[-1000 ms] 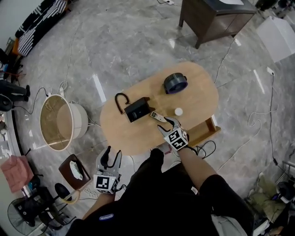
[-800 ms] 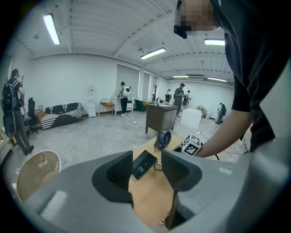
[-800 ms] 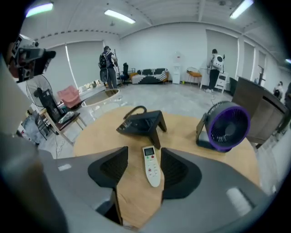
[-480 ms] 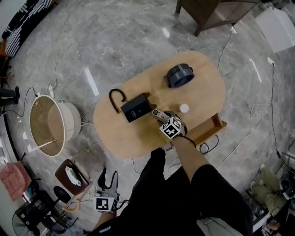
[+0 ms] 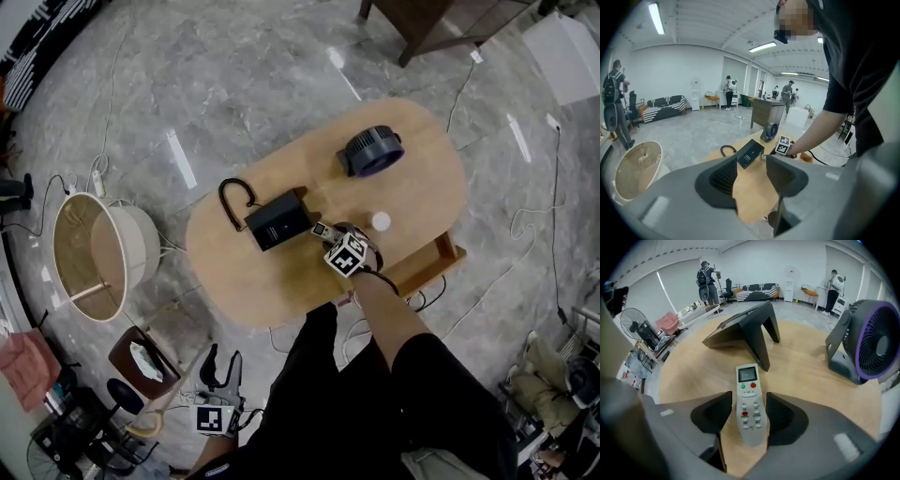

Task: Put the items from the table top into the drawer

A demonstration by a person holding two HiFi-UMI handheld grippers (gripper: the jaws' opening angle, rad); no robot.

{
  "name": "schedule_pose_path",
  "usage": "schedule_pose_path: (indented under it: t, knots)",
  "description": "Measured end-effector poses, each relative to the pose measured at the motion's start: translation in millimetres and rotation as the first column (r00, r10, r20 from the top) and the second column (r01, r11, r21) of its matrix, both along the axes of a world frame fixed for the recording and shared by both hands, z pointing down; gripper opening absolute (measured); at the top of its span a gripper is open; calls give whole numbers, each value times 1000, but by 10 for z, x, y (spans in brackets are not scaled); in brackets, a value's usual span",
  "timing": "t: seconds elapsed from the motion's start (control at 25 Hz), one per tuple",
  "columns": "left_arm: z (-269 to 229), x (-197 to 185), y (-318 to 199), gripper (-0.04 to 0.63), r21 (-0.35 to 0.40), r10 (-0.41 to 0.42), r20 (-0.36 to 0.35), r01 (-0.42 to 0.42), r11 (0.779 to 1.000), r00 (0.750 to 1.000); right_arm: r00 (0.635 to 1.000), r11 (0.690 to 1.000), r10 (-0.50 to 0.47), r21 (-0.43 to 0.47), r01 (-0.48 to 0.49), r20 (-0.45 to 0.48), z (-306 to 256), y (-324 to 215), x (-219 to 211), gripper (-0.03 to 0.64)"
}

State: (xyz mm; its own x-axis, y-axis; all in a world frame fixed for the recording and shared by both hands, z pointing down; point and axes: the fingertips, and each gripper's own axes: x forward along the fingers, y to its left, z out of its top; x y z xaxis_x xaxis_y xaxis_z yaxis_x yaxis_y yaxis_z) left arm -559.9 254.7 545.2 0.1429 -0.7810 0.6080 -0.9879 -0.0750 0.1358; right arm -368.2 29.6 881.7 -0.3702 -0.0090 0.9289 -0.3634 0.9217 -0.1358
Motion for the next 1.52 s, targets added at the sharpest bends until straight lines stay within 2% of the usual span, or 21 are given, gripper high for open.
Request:
schedule_pose_path:
  t: [0.24,0.4,0.6,0.84,1.04,1.2,1.52]
  knots:
    - [187,50,167,197,-41,-16,-34,14,999,999,1000,1000,15,-8,-15,-18,87,-4,14,225]
    - [206,274,210,197,-58,63,-37,-65,996,997,999,999,37,-21,-37,2,60,5,21,222]
    - [179,461,78,196,-42,110,-49,-112,993,993,992,996,92,-16,-91,91,-212,-17,-36,225]
    - [136,723,-130,196,-21,191,-23,-191,981,981,966,987,159,-9,-160,203,-637,-1,105,227]
    - [26,1073,-346,196,9,268,11,-268,963,963,944,984,169,7,-179,282,-958,104,399,225]
    - [23,1426,-409,196,0,321,22,-321,947,947,919,973,212,13,-229,333,-1105,144,757,225]
    - [63,2183,-523,196,-8,425,1,-425,905,905,890,943,295,47,-331,348,-1250,299,1759,225]
